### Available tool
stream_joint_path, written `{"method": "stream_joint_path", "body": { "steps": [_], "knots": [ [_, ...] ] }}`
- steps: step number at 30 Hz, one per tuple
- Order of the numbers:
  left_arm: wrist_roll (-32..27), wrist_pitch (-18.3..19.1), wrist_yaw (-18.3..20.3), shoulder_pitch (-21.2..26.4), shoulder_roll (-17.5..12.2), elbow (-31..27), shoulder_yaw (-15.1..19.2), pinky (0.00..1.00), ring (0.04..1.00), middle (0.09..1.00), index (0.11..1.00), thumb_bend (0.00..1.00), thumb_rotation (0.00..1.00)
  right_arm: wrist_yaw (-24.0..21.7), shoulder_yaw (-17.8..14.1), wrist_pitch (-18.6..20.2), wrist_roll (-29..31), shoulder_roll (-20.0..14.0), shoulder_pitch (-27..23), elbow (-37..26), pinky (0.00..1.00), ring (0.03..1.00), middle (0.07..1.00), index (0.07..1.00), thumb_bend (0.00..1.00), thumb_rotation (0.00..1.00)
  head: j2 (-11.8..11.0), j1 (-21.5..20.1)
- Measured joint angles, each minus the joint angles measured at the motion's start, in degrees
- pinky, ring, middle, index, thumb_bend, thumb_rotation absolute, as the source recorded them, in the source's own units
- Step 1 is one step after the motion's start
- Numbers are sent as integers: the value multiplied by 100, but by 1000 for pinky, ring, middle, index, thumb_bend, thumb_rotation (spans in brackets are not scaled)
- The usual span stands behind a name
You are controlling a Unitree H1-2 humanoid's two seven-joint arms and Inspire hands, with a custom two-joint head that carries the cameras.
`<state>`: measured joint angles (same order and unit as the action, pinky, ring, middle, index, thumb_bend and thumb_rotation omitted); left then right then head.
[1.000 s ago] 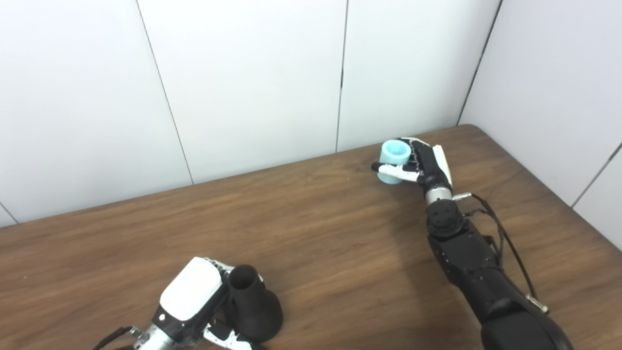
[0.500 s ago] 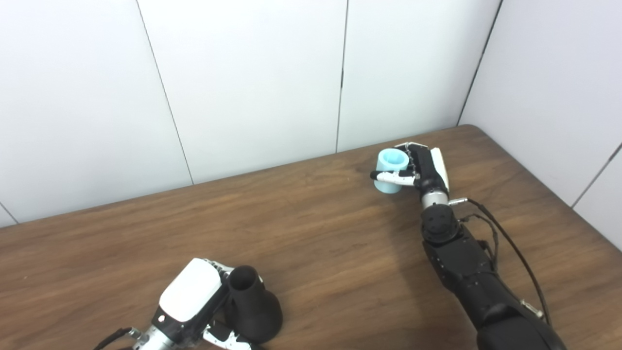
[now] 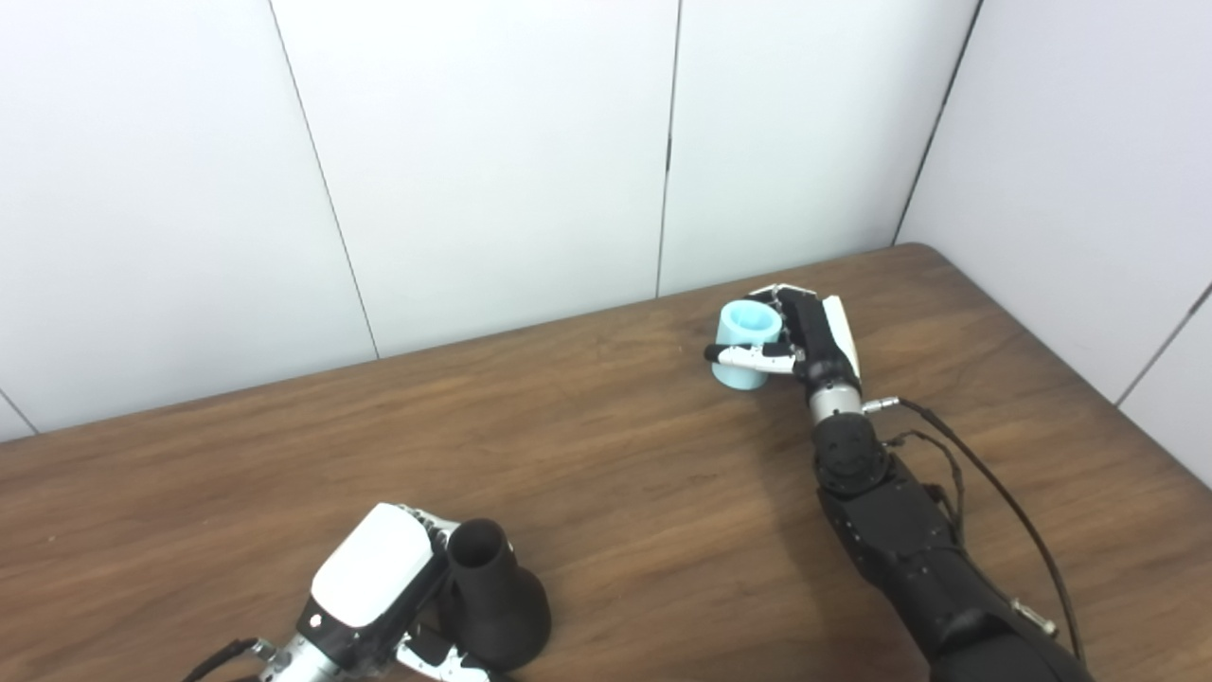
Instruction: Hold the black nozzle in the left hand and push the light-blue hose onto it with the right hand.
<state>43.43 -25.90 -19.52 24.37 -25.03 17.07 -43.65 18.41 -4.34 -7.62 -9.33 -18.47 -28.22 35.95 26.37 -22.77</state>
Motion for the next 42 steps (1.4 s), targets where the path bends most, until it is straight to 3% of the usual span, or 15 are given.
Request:
{"method": "stream_joint_path", "body": {
  "steps": [4,11,13,15,18,19,21,33,40,42],
  "knots": [
    [11,0,-1,1,10,4,0,77,132,471,482,524,0,-102,4,27,12,74,219,-398,315,387,505,507,515,0,0,44],
    [32,-3,-4,33,61,74,-13,75,128,471,482,524,0,-509,73,278,5,261,632,-1387,419,424,491,503,517,0,-26,185],
    [46,-5,-11,45,80,112,-16,79,132,471,482,524,0,-664,106,391,-10,252,671,-1652,398,416,491,505,517,0,-18,237],
    [52,-12,-33,72,100,163,-36,84,136,471,482,524,0,-807,141,456,-26,231,692,-1908,347,391,500,511,515,0,-18,246],
    [53,-16,-82,124,121,228,-104,92,142,471,482,524,0,-965,168,466,-45,210,760,-2217,187,430,492,486,518,0,0,255],
    [53,-16,-103,143,121,237,-133,98,148,471,482,524,0,-993,187,466,-60,210,802,-2334,148,282,490,483,524,0,0,264],
    [53,-16,-124,160,122,243,-161,100,148,471,482,524,0,-1034,230,465,-122,221,915,-2541,144,225,486,484,526,0,17,290],
    [151,-14,-161,169,144,257,-158,107,156,471,483,525,0,-1419,591,464,-365,445,1594,-3465,115,179,487,483,526,0,88,457],
    [174,-14,-147,167,161,258,-143,117,169,471,483,525,0,-1682,836,460,-479,450,1704,-3788,215,285,469,506,524,0,123,536],
    [180,-14,-147,167,164,259,-142,116,167,471,483,525,0,-1778,939,458,-502,451,1771,-3833,208,278,466,508,525,0,141,563]
  ]
}}
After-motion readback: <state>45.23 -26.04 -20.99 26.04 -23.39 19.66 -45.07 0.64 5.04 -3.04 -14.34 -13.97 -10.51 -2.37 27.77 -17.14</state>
